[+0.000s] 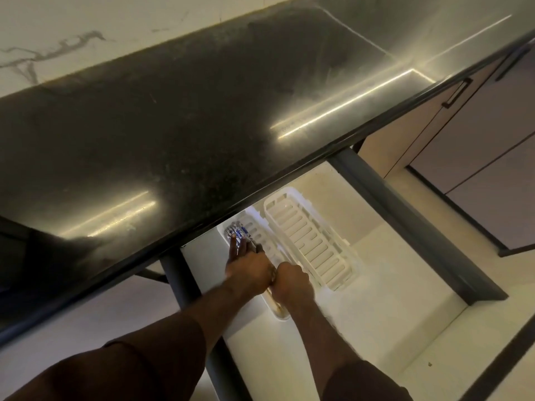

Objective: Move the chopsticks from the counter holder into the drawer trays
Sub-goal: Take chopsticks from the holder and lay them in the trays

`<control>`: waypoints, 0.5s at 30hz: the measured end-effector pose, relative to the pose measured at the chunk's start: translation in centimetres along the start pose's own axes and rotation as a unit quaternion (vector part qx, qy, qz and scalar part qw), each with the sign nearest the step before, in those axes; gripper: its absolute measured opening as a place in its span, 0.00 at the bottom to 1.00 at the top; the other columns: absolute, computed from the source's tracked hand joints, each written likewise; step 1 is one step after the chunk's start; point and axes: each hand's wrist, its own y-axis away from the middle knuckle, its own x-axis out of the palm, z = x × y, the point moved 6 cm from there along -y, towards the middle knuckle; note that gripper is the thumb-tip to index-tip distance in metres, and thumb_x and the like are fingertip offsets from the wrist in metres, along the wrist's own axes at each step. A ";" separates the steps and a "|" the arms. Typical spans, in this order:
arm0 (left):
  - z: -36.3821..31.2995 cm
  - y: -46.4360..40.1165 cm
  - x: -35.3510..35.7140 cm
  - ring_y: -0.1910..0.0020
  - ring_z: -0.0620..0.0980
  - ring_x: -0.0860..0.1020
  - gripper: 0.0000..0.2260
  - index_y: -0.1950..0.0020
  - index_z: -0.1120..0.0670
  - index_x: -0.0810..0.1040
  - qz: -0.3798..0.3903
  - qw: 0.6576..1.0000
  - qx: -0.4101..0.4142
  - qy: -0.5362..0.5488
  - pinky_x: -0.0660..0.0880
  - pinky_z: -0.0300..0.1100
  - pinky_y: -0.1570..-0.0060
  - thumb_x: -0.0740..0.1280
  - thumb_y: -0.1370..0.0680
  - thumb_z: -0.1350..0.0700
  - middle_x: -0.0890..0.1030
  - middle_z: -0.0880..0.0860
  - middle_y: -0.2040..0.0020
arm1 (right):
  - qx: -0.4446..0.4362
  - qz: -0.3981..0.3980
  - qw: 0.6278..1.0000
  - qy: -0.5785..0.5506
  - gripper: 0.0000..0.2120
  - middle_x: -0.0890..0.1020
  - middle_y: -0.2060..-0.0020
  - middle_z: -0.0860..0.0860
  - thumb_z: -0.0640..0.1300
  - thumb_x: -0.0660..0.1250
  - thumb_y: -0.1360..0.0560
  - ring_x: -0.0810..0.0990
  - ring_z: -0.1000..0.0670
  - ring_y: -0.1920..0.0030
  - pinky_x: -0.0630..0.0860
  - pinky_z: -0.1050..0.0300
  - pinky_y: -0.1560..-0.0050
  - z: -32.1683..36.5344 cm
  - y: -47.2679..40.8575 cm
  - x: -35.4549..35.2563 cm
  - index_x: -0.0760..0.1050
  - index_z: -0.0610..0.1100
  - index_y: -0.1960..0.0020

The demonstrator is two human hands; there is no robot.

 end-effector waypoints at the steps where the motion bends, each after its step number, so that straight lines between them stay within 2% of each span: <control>1: -0.1 0.0 0.1 0.22 0.59 0.44 0.30 0.21 0.58 0.48 0.002 1.000 0.002 -0.006 0.38 0.58 0.26 0.56 0.19 0.49 0.52 0.60 0.21 | -0.004 -0.012 1.000 0.000 0.11 0.80 0.46 0.45 0.44 0.67 0.24 0.80 0.43 0.45 0.75 0.53 0.53 -0.1 0.1 0.0 0.75 0.42 0.43; 5: -0.5 -0.3 0.3 0.22 0.60 0.42 0.31 0.21 0.57 0.47 -0.015 1.000 0.009 -0.020 0.36 0.58 0.27 0.57 0.19 0.50 0.50 0.59 0.21 | -0.021 -0.067 0.997 0.005 0.10 0.80 0.47 0.46 0.42 0.64 0.23 0.81 0.45 0.47 0.77 0.52 0.51 0.1 0.5 -0.2 0.75 0.43 0.42; 9: -0.8 -1.0 0.9 0.22 0.60 0.45 0.30 0.21 0.56 0.48 -0.018 0.999 0.019 -0.027 0.38 0.59 0.27 0.57 0.19 0.52 0.53 0.59 0.21 | -0.050 -0.112 0.992 0.026 0.13 0.80 0.47 0.47 0.40 0.63 0.24 0.80 0.44 0.47 0.77 0.50 0.53 0.6 1.2 -0.1 0.74 0.44 0.40; 15: -0.9 -1.0 1.7 0.22 0.59 0.45 0.29 0.21 0.56 0.49 0.001 0.998 0.034 -0.053 0.37 0.60 0.28 0.58 0.19 0.52 0.52 0.60 0.21 | -0.087 -0.098 0.990 0.048 0.13 0.80 0.44 0.46 0.40 0.63 0.22 0.78 0.46 0.45 0.74 0.52 0.44 0.2 1.8 0.5 0.74 0.43 0.38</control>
